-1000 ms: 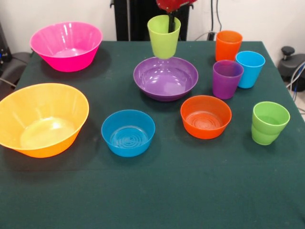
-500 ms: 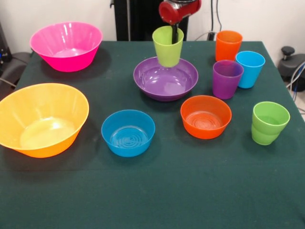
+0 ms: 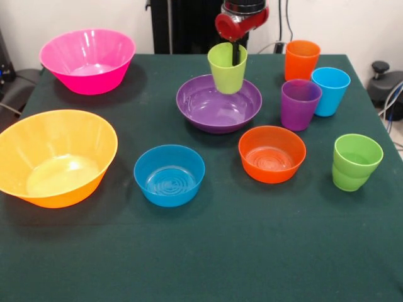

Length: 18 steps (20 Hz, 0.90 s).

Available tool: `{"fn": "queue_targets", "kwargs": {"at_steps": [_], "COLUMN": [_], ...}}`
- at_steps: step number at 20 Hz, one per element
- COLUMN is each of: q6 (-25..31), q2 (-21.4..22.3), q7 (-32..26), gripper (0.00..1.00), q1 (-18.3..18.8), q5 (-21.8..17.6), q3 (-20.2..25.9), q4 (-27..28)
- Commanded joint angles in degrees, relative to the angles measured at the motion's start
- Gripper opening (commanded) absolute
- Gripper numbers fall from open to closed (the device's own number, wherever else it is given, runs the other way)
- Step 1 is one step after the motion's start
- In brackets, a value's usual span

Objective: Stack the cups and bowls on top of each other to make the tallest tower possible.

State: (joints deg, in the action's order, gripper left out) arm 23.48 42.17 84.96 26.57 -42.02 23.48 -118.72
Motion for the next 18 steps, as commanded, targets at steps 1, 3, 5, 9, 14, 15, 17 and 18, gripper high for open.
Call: {"fn": "queue_targets", "kwargs": {"at_steps": [1,3,5,9,14,15,17,18], "q6": [-4.1,-4.2,-5.1,-7.4,-11.2,-11.5,-12.7,-13.4], "q2": [-1.7,-1.6,-1.7,-2.3,-3.4,-3.6,-4.0,-4.3], "q7": [6.9,6.4,6.4,7.4,8.1,8.0,8.1,8.2], "gripper": [0.0,0.0,0.0,0.0,0.0,0.0,0.0,0.0], "q1": [-3.9,-4.1,-4.5,-5.9,-6.6,-6.7,-7.0,-7.4], "q5": [-6.4,-6.5,-6.9,-7.7,-7.2,-7.0,-6.7,-6.6], "q3": [-5.0,-5.7,-6.4,-8.0,-9.0,-9.1,-9.6,-10.1], "q4": [5.4,5.7,6.1,7.1,7.5,7.5,7.7,7.9]}}
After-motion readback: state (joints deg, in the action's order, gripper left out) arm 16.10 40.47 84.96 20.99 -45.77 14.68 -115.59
